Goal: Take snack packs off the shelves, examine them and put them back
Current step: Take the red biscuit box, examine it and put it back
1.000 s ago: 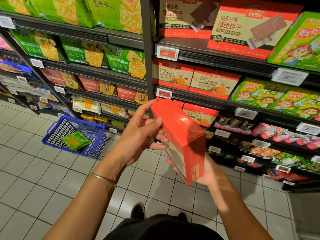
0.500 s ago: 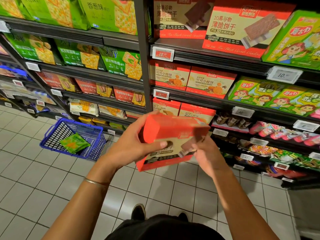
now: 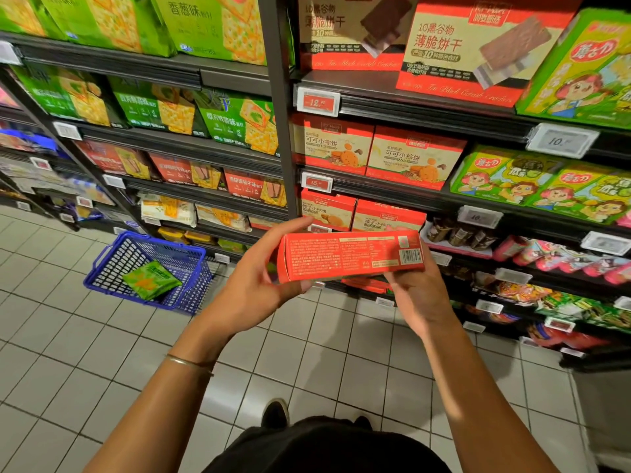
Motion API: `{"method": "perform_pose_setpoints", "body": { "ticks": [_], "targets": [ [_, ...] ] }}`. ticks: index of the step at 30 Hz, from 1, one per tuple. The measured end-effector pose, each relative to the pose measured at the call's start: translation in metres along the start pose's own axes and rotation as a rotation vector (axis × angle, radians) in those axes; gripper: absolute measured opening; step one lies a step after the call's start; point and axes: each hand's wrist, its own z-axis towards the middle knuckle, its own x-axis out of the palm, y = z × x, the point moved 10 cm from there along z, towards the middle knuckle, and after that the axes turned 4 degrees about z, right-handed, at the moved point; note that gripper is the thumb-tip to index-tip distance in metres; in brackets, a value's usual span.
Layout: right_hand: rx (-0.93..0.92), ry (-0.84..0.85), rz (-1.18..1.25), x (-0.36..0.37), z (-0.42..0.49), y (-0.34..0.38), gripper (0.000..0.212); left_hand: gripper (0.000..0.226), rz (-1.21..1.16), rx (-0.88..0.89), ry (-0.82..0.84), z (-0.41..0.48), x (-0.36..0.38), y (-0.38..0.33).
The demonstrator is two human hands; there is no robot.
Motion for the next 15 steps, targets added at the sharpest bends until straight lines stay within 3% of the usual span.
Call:
{"method": "perform_pose_setpoints", "body": {
  "ticks": [5,8,9,12,15],
  "targets": [
    [-0.001,0.057,-0.05,0.002,0.002,0.021,0.062,0.069,-0.228,-0.126,-0.141,0.002,-0.011,0.015],
    [0.053,0.167,0.002,0.013,0.001,0.036,0.048,0.061,-0.462,-0.318,-0.294,0.002,-0.016,0.043],
    [0.08,0.203,0.016,0.016,0.0,0.041,0.054,0.057,-0.522,-0.421,-0.31,0.001,-0.012,0.055],
    [0.145,0.242,-0.015,0.026,0.001,0.053,0.07,0.057,-0.642,-0.771,-0.239,-0.008,0.018,0.092],
    [0.111,0.242,-0.133,0.037,0.002,0.062,0.052,0.063,-0.745,-0.927,-0.169,-0.01,0.052,0.112]
  ]
}}
